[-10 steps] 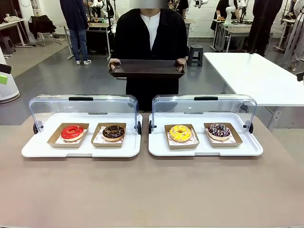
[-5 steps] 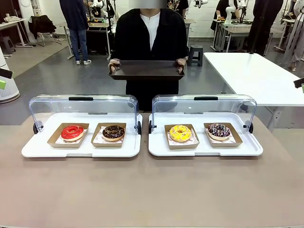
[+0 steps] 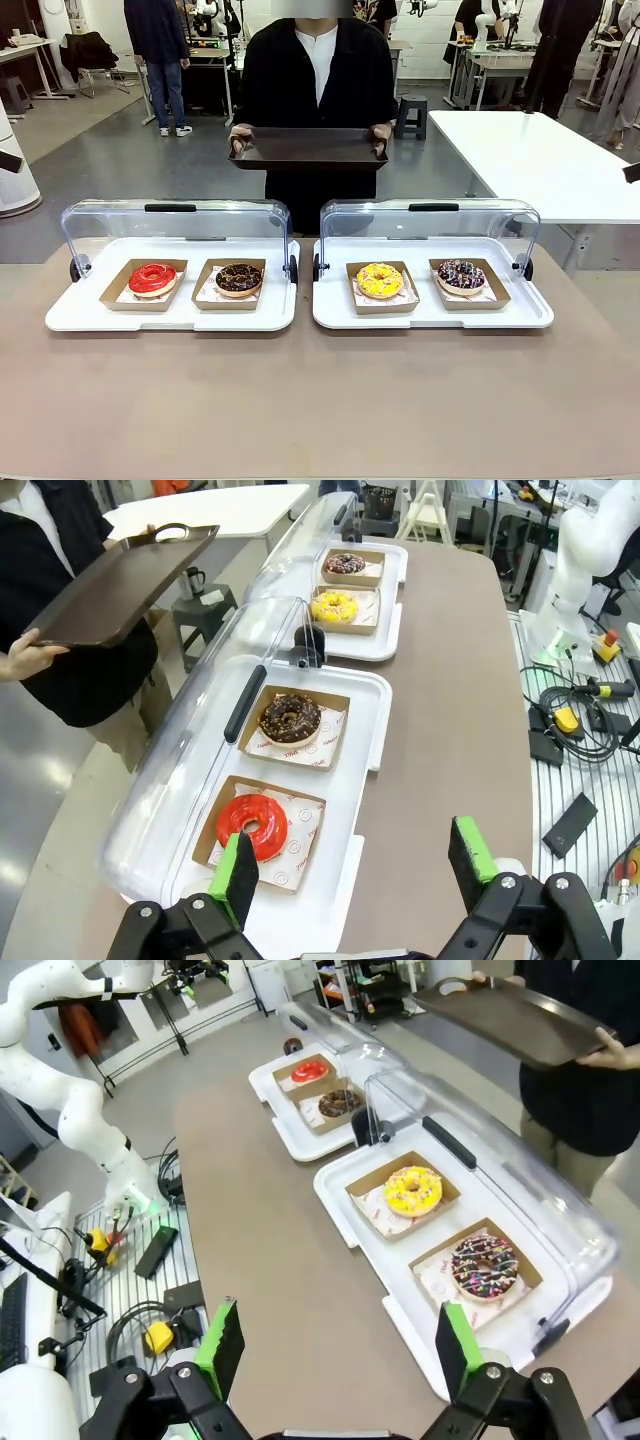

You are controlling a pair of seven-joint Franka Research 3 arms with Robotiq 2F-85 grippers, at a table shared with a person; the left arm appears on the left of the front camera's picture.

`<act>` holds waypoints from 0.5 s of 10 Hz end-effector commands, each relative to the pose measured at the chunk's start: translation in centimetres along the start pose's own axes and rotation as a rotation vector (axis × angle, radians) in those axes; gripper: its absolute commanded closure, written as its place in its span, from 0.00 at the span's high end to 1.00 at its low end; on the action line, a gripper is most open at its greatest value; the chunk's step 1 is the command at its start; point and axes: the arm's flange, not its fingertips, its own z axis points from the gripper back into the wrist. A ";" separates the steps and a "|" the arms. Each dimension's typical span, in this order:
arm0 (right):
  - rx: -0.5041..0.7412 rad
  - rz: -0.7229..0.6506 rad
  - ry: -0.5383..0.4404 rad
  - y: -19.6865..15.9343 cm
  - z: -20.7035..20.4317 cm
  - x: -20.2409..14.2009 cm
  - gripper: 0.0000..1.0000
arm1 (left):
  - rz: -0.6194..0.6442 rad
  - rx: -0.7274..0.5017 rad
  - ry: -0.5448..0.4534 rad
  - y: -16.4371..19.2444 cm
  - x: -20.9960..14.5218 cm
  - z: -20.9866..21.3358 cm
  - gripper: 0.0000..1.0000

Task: Provide the desired donut to the person.
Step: Pick up and lift the Paper togo box containing the Donut pointed at by the person.

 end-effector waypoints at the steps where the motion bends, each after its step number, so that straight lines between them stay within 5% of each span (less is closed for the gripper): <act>1: 0.000 0.018 -0.014 -0.4 -0.2 0.3 1.00 | -0.026 0.006 -0.018 -0.2 0.1 0.0 1.00; 5: 0.000 0.000 0.000 0.0 0.0 0.0 1.00 | 0.000 0.000 0.000 0.0 0.0 0.0 1.00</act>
